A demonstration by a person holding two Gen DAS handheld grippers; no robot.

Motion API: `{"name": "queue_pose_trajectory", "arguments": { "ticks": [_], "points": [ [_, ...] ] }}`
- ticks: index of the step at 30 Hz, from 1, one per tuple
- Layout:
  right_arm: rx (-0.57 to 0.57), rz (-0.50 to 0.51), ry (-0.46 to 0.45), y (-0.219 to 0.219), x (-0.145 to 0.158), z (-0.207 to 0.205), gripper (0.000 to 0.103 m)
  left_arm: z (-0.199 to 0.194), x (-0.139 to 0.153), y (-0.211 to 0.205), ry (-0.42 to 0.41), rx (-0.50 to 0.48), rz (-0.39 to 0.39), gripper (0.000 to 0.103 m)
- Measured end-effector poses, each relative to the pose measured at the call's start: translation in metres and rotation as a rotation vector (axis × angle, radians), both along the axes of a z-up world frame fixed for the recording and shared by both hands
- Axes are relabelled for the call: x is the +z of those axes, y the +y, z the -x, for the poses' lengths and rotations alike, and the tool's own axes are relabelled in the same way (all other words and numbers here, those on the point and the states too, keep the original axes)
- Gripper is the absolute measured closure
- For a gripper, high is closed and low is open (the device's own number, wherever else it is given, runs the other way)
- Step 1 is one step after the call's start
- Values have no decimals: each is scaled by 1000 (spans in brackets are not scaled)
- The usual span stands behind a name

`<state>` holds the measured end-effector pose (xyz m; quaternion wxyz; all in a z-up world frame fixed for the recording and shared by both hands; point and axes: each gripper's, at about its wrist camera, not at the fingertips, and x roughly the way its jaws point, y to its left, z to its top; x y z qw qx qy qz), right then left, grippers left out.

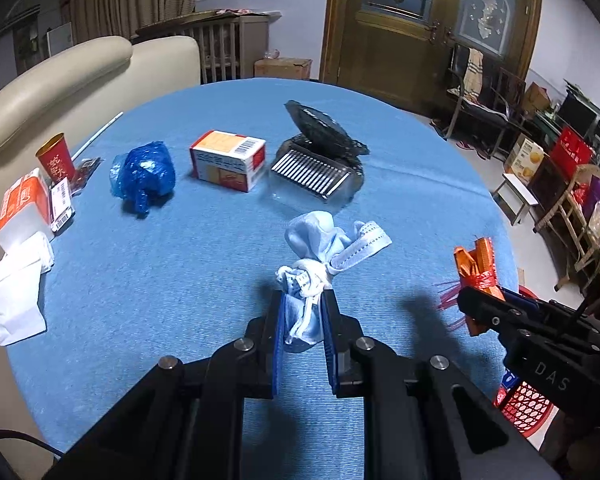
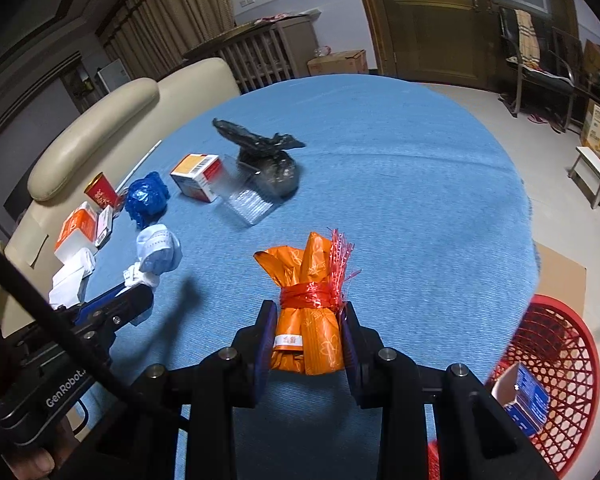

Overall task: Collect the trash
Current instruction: 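Carry the orange bundle and face mask over to the red wastebasket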

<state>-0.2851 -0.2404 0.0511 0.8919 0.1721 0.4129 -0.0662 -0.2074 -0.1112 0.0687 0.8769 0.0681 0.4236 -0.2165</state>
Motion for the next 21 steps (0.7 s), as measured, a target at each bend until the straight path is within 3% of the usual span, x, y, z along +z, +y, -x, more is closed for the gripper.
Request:
{"name": "queue_pose_trajectory", "arguments": {
  "ticks": [21],
  "points": [
    [-155, -21, -11, -59, 4, 65, 70, 15, 0, -39, -3, -84, -16, 85]
  ]
}}
